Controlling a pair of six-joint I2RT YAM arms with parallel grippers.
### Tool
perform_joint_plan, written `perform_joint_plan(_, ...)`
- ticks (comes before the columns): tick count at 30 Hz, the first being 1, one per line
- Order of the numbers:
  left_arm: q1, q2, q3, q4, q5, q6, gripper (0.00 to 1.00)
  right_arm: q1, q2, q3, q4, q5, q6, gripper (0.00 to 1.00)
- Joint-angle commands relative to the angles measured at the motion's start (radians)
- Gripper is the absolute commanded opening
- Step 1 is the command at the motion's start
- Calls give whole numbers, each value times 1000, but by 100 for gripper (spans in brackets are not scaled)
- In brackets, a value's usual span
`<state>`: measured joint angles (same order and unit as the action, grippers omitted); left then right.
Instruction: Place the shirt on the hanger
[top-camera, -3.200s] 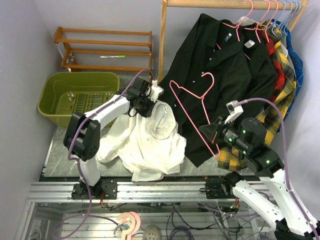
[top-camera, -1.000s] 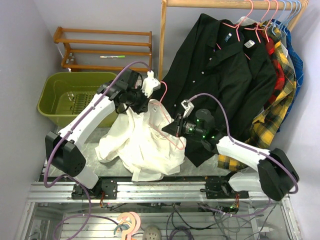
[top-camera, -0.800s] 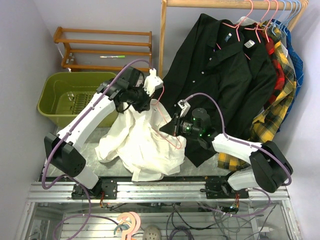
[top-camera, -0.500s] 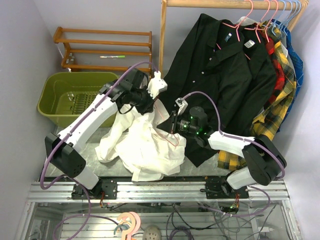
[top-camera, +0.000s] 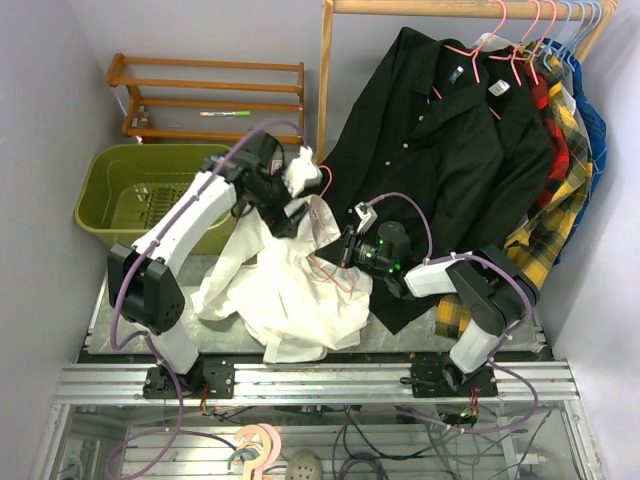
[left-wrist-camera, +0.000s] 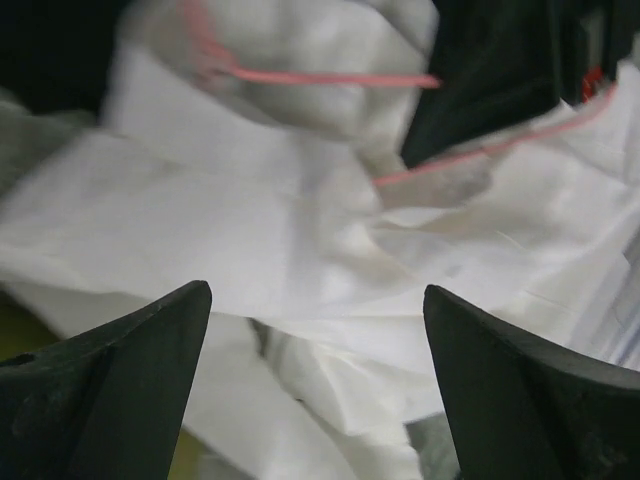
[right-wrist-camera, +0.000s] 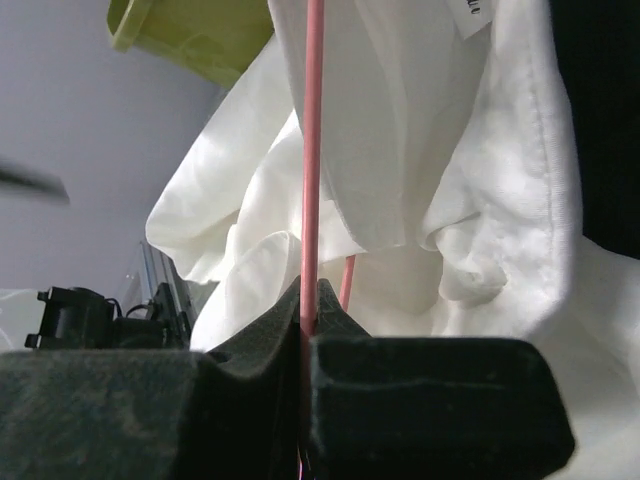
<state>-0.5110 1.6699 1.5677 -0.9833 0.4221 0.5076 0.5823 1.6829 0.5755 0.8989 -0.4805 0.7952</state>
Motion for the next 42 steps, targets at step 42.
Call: perform_joint_plan(42, 204, 522, 556, -244, 595, 624, 92, -33, 71, 86, 120, -12, -24, 0)
